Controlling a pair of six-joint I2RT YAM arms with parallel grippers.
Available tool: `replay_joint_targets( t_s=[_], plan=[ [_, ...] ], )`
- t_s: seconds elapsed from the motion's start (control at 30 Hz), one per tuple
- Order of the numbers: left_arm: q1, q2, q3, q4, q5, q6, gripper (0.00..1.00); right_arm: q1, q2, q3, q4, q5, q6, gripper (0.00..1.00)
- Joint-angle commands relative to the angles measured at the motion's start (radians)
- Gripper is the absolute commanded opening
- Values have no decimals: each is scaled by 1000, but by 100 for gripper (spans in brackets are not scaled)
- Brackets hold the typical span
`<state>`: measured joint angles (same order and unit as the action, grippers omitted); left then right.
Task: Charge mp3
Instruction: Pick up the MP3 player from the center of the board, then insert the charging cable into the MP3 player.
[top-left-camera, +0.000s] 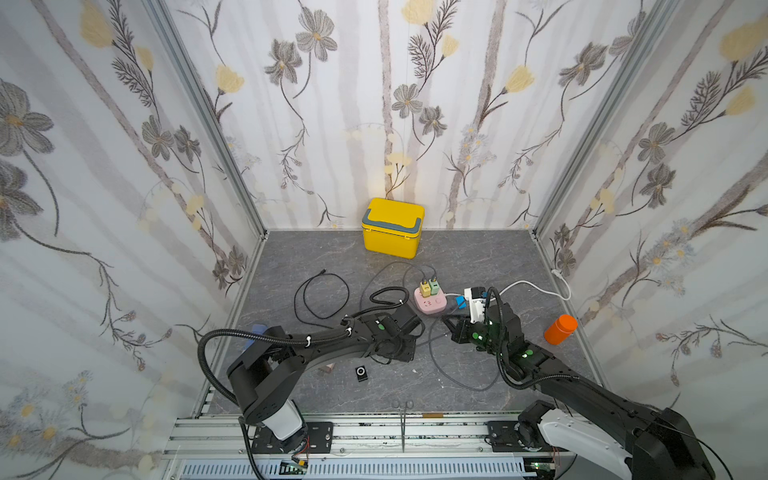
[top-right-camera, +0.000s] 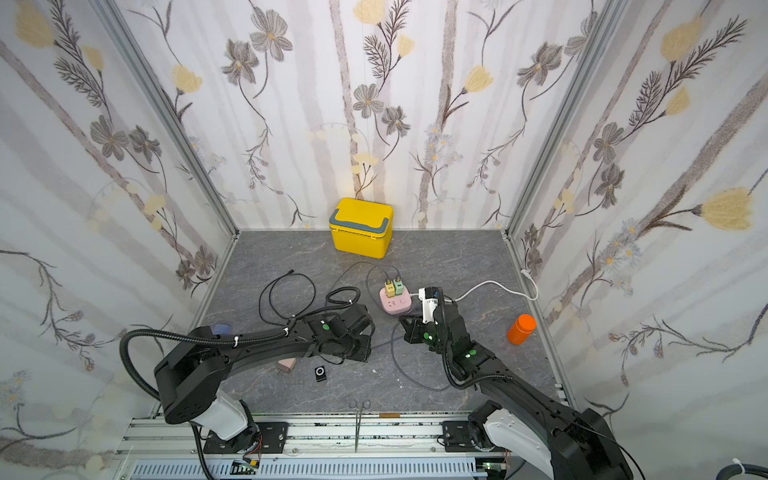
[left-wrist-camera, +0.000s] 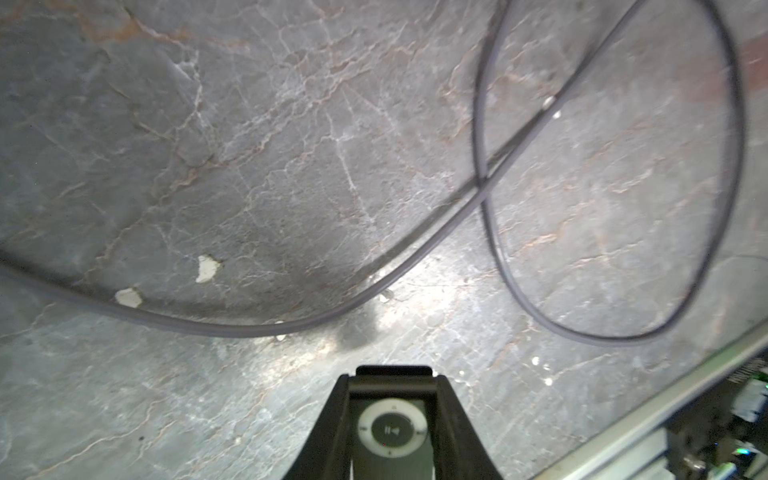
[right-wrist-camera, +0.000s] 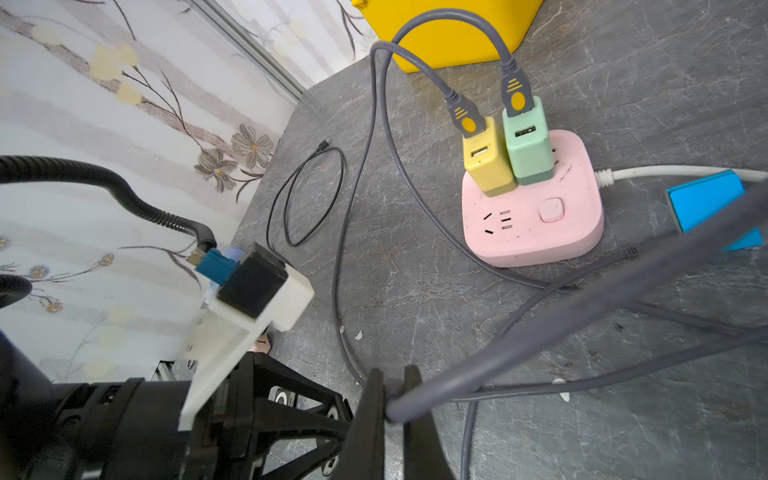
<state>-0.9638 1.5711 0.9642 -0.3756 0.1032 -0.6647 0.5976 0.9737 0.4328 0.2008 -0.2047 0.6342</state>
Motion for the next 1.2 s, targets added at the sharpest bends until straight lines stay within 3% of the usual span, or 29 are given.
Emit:
replay_joint_targets(
  t_s=[0.0,0.13,0.27,0.37,0.53,0.77,0.9,1.17],
  plan=[
    [13,-81,-21,152,37,-48,13,39,-19,-8,41,53,-7,0],
    [49,-247,-68,201,4,-42,13,114,-21,11,49,140,0,0],
    [66,-472,-143,253,-160,11,14,179,-26,58,72,229,13,0],
    [122,-562,-186,280,-140,25,14,211,-16,97,100,273,-2,0],
    [196,-556,-162,225,-90,81,14,261,25,177,120,309,-46,0],
    [321,-497,-98,281,88,147,14,266,66,269,101,365,-73,0],
    [349,-462,-58,346,186,175,14,269,89,302,116,354,-81,0],
    [368,-402,-19,376,235,115,14,279,124,295,273,279,-79,0]
  ],
)
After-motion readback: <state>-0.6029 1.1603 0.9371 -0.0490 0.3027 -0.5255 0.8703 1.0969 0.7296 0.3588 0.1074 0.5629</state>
